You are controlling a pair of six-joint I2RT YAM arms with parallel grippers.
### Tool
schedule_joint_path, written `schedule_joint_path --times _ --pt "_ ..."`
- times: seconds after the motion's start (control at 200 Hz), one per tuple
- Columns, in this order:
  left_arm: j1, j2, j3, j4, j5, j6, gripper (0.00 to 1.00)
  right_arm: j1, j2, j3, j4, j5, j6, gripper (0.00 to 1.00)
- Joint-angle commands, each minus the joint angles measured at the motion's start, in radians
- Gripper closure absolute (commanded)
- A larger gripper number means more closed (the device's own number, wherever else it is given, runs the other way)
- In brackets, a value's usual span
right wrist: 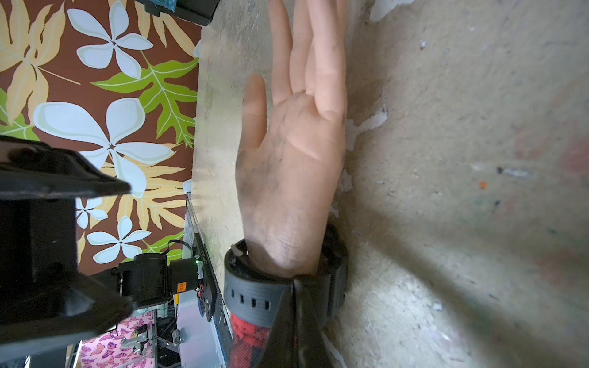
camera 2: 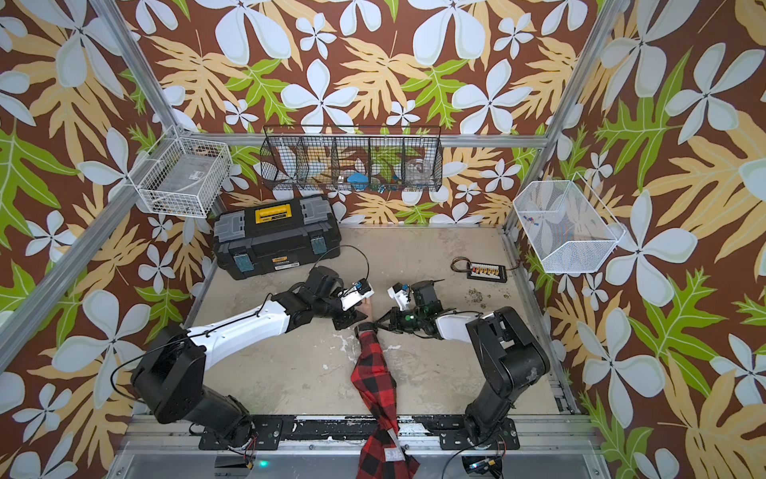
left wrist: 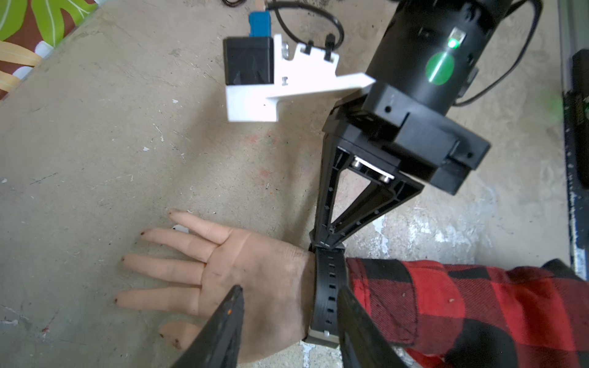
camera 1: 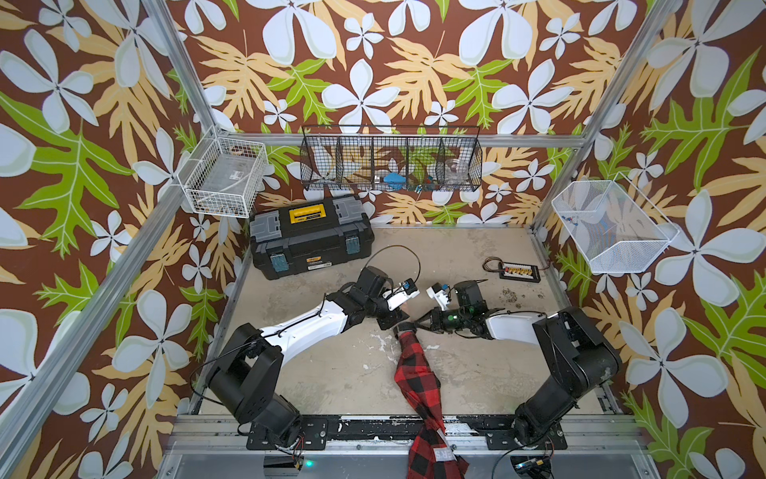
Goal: Take off the watch
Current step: Untie the watch from the hand.
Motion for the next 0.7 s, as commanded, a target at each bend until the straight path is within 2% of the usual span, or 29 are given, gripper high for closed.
schedule_joint_path --times 0.0,0.27,0.525,0.696 --pt "-0.008 0.022 0.017 -0.042 0.004 0.072 0.5 0.003 0.005 0.002 -0.011 0.006 -0.002 0.93" --pt "-0.031 0.101 0.039 -0.039 -0.02 0.078 0.5 0.003 0.002 -0.001 -0.008 0.006 0.0 0.93" --pt "-0.035 0.136 0.052 -0.041 0.005 0.082 0.5 0.004 0.005 -0.002 0.002 0.005 0.008 0.93" --pt "-0.035 0.127 0.049 -0.047 0.049 0.102 0.45 0.005 0.011 -0.004 0.004 0.003 0.008 0.94"
